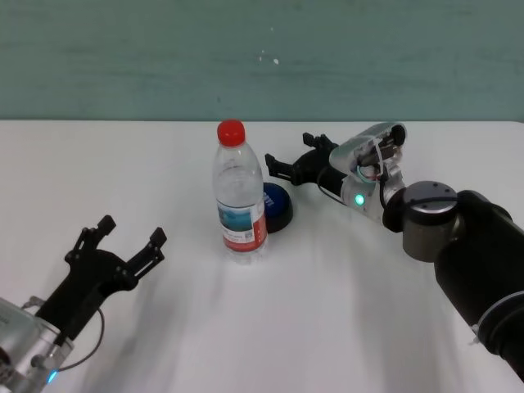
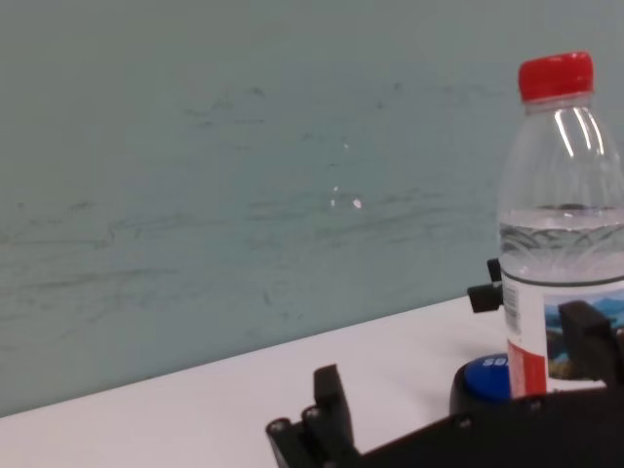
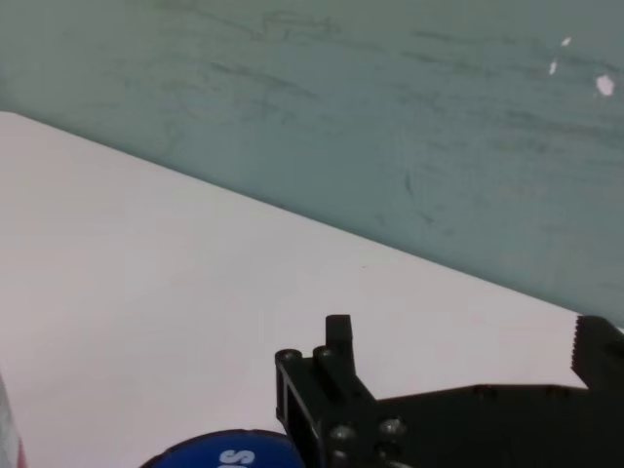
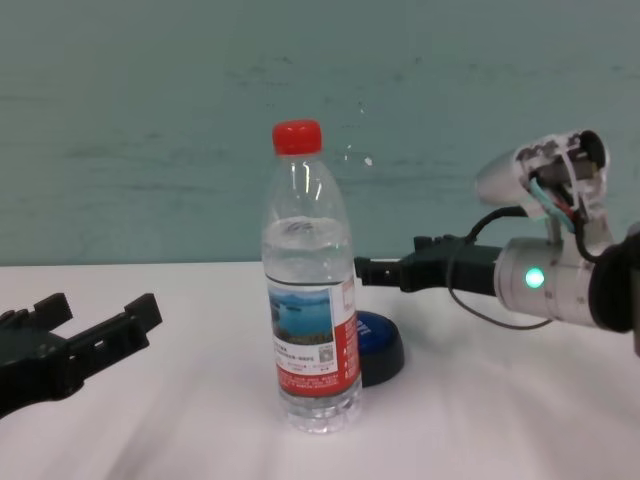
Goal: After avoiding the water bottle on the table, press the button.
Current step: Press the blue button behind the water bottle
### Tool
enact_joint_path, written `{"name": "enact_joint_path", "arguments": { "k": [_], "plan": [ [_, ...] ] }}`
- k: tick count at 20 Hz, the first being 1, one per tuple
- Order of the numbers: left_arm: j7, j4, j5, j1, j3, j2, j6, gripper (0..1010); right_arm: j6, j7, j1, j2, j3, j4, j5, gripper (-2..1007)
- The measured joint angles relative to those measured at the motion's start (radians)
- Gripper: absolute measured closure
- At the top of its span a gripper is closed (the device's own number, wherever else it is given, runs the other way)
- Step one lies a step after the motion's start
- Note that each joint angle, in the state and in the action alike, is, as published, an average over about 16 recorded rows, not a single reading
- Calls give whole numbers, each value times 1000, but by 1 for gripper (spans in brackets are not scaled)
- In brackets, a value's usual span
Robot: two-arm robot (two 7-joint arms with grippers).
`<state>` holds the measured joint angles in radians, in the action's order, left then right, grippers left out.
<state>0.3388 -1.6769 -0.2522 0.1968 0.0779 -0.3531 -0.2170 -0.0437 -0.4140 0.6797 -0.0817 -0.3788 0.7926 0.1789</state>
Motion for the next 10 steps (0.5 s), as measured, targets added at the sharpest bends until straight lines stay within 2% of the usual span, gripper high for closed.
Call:
{"name": "enact_joint_path", "arguments": {
  "k": [10],
  "plan": [
    [0, 0, 0, 0, 0, 0, 0, 0, -44, -30, 66, 38, -5, -136, -6, 1]
  ]
}}
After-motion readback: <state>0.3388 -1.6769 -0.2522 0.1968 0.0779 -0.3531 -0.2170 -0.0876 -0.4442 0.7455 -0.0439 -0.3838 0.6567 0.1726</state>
